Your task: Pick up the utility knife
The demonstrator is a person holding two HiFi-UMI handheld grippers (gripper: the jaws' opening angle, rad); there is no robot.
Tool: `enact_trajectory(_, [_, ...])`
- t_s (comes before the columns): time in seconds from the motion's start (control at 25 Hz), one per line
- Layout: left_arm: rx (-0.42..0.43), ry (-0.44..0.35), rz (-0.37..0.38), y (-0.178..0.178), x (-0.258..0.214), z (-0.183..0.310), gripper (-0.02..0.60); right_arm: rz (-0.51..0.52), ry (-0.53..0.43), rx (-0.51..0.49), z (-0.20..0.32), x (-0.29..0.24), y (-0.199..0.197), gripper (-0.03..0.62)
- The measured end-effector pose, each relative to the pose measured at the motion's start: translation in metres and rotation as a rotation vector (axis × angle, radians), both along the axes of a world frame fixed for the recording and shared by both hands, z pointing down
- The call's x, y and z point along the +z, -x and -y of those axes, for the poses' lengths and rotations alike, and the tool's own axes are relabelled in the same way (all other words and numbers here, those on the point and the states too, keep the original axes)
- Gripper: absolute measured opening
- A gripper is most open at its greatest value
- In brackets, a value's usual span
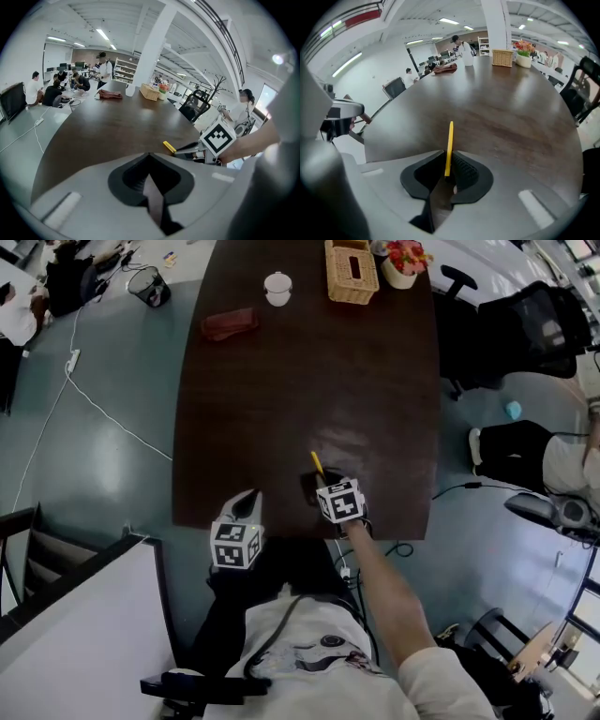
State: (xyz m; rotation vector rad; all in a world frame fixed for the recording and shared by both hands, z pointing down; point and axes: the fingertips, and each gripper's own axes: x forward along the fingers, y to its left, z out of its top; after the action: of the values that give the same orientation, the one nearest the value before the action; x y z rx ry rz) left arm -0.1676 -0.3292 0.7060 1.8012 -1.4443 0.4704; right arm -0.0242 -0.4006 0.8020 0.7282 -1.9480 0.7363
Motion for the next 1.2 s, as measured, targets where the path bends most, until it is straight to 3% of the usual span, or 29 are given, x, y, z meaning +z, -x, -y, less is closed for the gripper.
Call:
enact_trajectory(0.16, [0.005,-0.002,-0.002,0.000,0.001,-0.002,-0.003,-0.095,-0.083,-0.017,-0.002,0.002,0.004,0.049])
enact_trajectory(0.24, [0.006,-0.006,-0.002,0.000,0.000,-0.002,-0.003,-0.099,-0.071,0.011,0.000,0.004,0.003,0.048])
enact_trajectory(0.36, [0.008,-0.028,-0.003,0.002,-0.008,-0.002,-0.003,-0.029,-0.057,0.075,0.004,-0.009,0.000,0.046])
enact_trajectory(0.72, [0.031,-0.213,0.022,0.019,-0.064,-0.003,-0.003,0.300,-0.213,0.301,-0.022,-0.122,-0.020,0.046])
enact_trajectory(0.96, [0.036,-0.255,0.018,0.026,-0.077,-0.031,-0.003,0.358,-0.293,0.364,-0.058,-0.165,-0.021,0.046])
enact_trajectory(1.2, [0.027,-0.280,0.002,0.018,-0.072,-0.065,-0.003,0.391,-0.354,0.356,-0.087,-0.185,-0.021,0.046])
